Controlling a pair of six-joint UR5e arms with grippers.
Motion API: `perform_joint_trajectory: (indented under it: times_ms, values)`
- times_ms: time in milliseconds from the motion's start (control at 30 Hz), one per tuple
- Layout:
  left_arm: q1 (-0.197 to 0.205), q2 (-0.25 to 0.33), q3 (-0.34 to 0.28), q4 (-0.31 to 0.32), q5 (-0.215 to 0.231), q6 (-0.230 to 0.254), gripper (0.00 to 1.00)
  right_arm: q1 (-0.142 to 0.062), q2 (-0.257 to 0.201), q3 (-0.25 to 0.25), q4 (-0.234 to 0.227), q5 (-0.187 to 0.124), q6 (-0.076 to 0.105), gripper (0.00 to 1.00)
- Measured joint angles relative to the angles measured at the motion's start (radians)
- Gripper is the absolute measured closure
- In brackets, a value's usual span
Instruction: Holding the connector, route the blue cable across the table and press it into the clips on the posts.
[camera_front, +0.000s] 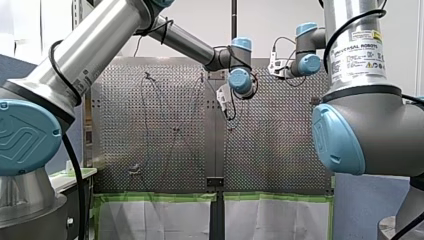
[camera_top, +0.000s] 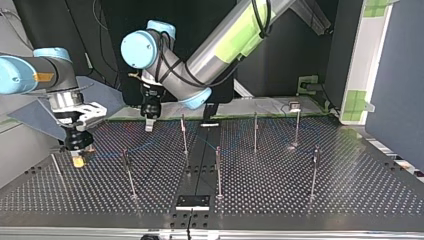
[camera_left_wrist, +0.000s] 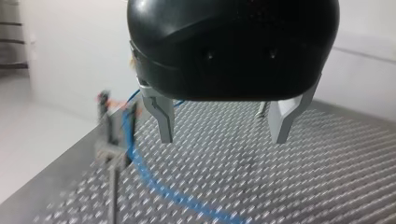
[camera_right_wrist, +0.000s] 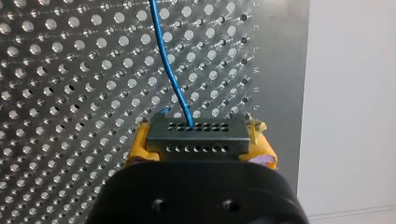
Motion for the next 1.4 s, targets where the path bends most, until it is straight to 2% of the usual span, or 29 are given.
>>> perform_joint_trajectory:
  times_ms: [233,400,567,733,1000,1133,1400]
  values:
    - [-0.039,0.055,-0.064,0.039,0.008,0.018,0.02,0.000,0.000,0.000,0.001,0.000,-0.002,1.00]
    - [-0.042,0.104,-0.113,0.088,0.015,0.040,0.02,0.001,0.000,0.000,0.000,0.000,-0.004,1.00]
    - [-0.034,0.152,-0.161,0.136,0.026,0.041,0.02,0.006,0.001,0.000,0.000,0.000,-0.005,1.00]
    - [-0.024,0.206,-0.215,0.190,0.025,0.008,0.02,0.010,0.002,0.000,0.001,0.000,-0.008,1.00]
    - [-0.003,0.283,-0.297,0.272,-0.015,-0.057,0.02,0.014,0.002,0.000,0.001,0.001,-0.011,1.00]
    - [-0.001,0.275,-0.339,0.314,-0.051,-0.060,0.02,0.014,0.003,0.000,0.002,0.001,-0.012,1.00]
    - [-0.005,0.204,-0.417,0.391,-0.105,-0.068,0.02,0.015,0.003,0.000,0.003,0.002,-0.014,1.00]
